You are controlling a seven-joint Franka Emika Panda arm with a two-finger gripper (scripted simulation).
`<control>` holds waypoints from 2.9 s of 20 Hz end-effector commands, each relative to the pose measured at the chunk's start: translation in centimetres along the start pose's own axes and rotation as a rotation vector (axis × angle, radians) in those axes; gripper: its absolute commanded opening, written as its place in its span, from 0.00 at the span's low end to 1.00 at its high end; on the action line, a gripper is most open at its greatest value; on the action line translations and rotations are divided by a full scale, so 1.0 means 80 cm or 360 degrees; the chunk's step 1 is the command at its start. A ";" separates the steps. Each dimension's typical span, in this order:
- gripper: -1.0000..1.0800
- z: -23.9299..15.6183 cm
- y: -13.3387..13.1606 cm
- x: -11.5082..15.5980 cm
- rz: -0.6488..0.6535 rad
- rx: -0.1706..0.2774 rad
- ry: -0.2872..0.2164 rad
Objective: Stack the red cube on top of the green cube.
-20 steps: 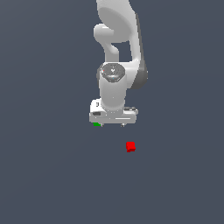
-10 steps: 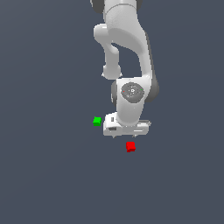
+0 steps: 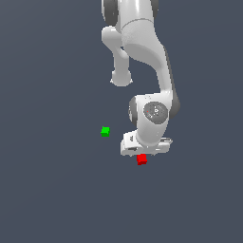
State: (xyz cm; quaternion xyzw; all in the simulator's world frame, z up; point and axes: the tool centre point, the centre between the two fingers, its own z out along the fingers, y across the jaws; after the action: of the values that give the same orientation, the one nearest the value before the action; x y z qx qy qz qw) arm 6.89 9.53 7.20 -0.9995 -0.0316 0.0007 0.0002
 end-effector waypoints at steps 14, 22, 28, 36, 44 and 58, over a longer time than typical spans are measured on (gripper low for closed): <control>0.96 0.042 -0.004 0.003 -0.0005 0.0000 0.0001; 0.96 0.065 -0.004 0.004 -0.0006 -0.0001 0.0002; 0.00 0.065 -0.004 0.005 -0.0006 -0.0001 0.0002; 0.00 0.064 -0.004 0.004 -0.0005 -0.0001 0.0001; 0.00 0.025 -0.004 0.003 -0.0005 -0.0001 0.0001; 0.00 -0.060 -0.004 0.004 -0.0006 -0.0001 0.0002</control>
State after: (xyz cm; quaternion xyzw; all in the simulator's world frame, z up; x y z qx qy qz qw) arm 7.17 9.86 11.79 -0.9994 -0.0333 -0.0005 0.0000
